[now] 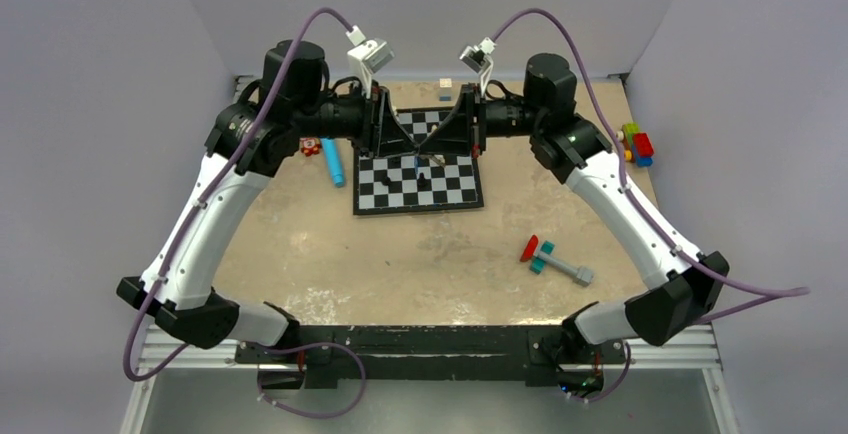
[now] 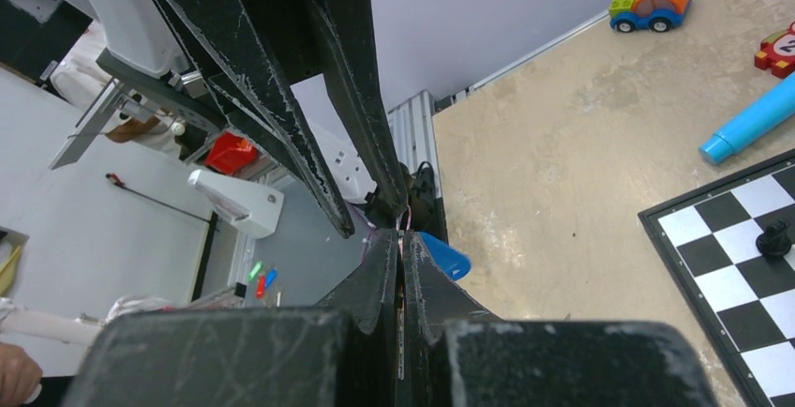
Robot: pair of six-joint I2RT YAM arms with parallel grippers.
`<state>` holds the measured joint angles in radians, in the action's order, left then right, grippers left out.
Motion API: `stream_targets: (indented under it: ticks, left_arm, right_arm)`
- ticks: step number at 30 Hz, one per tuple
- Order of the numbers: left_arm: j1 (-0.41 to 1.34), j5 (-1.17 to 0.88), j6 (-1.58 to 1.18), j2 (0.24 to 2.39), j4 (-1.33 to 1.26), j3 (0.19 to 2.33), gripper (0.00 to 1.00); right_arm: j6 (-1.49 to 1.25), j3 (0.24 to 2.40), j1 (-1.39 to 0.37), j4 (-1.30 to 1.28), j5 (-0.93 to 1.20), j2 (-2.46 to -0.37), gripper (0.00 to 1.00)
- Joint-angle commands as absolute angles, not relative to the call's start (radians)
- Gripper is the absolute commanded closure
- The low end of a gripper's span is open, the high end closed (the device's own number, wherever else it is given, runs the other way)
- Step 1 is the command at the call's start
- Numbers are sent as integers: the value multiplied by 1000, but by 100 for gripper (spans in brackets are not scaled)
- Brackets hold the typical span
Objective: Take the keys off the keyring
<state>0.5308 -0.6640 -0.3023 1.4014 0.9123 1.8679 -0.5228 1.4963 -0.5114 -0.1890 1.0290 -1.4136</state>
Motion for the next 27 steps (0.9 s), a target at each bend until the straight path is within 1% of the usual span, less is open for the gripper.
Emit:
stream_targets:
  ticks: [1, 6, 7, 12, 14, 15, 19, 23, 27]
  left_arm:
    - [533, -632, -268, 1381, 942, 1885, 71]
    - [533, -638, -266, 1384, 952, 1889, 69]
    - [533, -640, -267, 1383, 950, 1888, 67]
    - [532, -629, -250, 1381, 956, 1922, 44]
    - [532, -622, -247, 1380, 962, 1941, 38]
    - [531, -616, -244, 1378, 965, 1946, 37]
    - [531, -607, -243, 1368, 968, 1947, 38]
    - [532, -666, -264, 1371, 940, 1926, 49]
    - [531, -721, -270, 1382, 928, 1925, 53]
  right_arm:
    - [-542, 1511, -515, -102, 1076, -1358, 100]
    - [-551, 1514, -516, -94, 1088, -1356, 100]
    - [-554, 1515, -516, -91, 1094, -1357, 100]
    - [-570, 1510, -516, -71, 1124, -1349, 100]
    - [-571, 1508, -516, -69, 1131, -1347, 100]
    - [-572, 1508, -516, -70, 1137, -1347, 100]
    - [-577, 1503, -517, -60, 1149, -1341, 100]
    - [-584, 1501, -517, -55, 1150, -1341, 100]
    - [-586, 1504, -520, -52, 1146, -1341, 100]
